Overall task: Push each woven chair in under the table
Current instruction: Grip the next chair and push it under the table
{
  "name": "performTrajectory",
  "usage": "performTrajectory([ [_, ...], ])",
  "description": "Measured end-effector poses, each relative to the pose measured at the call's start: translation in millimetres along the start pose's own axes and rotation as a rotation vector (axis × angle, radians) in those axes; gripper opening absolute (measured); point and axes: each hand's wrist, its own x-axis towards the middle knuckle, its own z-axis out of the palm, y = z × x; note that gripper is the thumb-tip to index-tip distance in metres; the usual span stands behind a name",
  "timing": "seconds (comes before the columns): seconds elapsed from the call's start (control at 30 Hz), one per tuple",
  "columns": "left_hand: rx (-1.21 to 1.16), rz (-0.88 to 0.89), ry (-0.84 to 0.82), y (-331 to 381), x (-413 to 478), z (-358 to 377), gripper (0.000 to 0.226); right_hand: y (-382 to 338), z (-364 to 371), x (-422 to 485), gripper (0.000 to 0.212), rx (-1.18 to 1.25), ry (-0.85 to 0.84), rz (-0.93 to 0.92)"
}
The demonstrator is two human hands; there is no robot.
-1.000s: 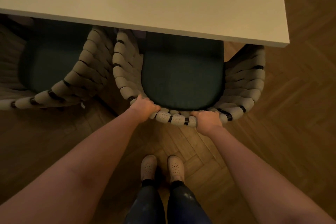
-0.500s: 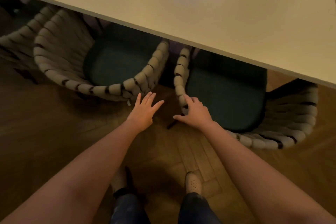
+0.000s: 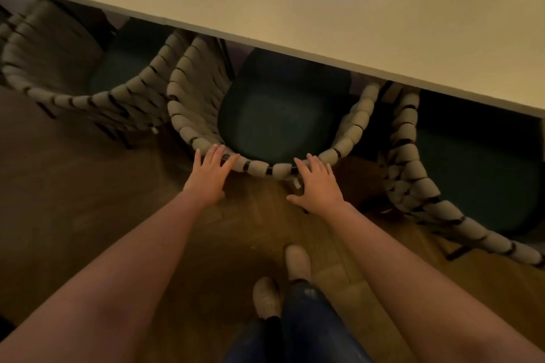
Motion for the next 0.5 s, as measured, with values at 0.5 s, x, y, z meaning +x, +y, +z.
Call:
performTrajectory([
  [0.5, 0.172, 0.103, -0.207, -101, 101, 5, 0.069, -66, 24, 89, 0.060, -0.154, -0.168, 0.041],
])
